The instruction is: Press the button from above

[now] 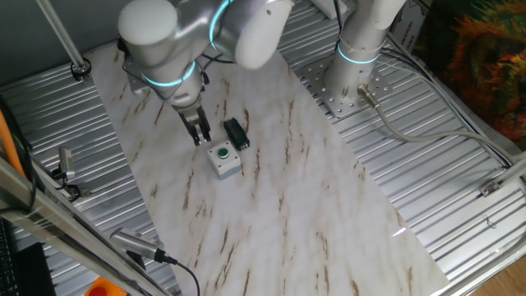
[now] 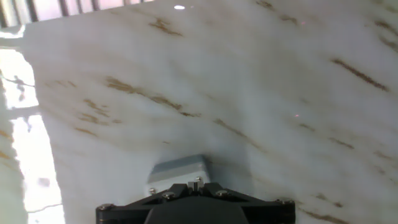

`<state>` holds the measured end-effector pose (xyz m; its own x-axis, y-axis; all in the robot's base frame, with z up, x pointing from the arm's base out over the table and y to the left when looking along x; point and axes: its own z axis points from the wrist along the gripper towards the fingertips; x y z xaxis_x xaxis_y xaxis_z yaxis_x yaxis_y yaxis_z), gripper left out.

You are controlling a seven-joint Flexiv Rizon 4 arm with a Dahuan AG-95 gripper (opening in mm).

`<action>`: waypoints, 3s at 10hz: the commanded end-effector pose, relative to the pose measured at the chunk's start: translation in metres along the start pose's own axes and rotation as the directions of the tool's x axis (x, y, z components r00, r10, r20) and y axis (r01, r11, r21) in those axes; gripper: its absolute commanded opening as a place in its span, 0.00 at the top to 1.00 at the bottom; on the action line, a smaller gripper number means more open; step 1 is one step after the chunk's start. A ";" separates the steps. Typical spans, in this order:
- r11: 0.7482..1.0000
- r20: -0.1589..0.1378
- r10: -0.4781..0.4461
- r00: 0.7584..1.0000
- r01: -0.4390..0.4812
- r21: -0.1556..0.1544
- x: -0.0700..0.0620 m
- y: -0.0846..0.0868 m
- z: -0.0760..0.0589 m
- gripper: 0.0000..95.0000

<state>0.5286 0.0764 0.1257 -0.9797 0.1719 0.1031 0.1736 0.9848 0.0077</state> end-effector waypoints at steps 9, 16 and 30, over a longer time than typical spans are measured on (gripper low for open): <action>0.999 -0.018 -0.011 1.000 0.010 -0.049 0.029 0.012 0.026 1.00; 0.999 -0.010 -0.007 1.000 0.007 -0.041 0.040 0.009 0.036 1.00; 1.000 -0.007 0.003 1.000 -0.003 -0.008 0.024 0.016 0.026 1.00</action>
<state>0.5090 0.0990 0.0966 -0.9786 0.1755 0.1070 0.1781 0.9839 0.0146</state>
